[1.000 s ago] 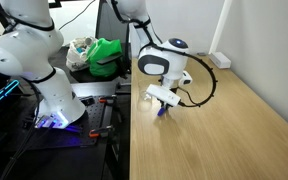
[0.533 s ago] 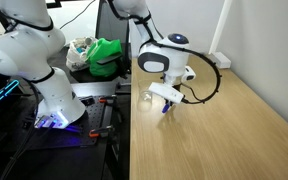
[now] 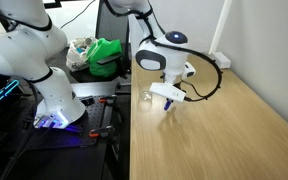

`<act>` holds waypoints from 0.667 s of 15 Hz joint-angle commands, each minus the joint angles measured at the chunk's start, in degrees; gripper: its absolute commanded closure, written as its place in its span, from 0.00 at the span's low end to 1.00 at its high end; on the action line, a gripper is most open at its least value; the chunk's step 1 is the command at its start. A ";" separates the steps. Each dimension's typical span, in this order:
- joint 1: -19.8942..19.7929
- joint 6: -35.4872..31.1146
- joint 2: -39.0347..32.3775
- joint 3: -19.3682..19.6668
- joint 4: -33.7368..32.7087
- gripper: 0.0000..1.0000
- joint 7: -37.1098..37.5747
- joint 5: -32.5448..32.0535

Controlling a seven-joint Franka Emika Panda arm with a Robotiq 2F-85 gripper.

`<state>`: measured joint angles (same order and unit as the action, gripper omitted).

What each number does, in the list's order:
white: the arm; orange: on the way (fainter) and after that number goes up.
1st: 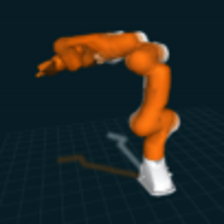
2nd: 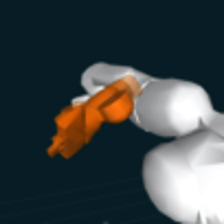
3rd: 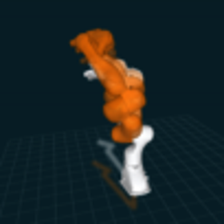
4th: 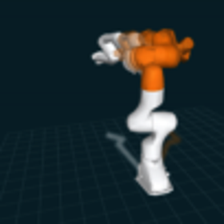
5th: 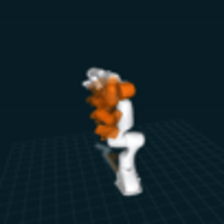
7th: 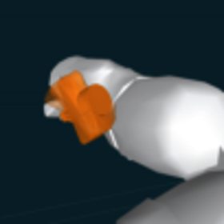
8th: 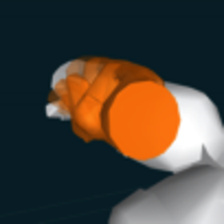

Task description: Put the pen in the cup

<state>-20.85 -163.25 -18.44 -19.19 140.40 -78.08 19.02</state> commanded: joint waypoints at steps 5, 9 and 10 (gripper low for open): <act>-6.49 -1.64 3.83 -8.03 3.20 0.94 -18.17 14.18; -10.88 -0.61 4.31 -13.00 2.78 0.94 -27.89 22.21; -11.84 -0.24 4.52 -13.98 2.75 0.94 -30.30 23.80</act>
<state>-29.31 -163.28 -16.17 -29.64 141.81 -101.75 37.97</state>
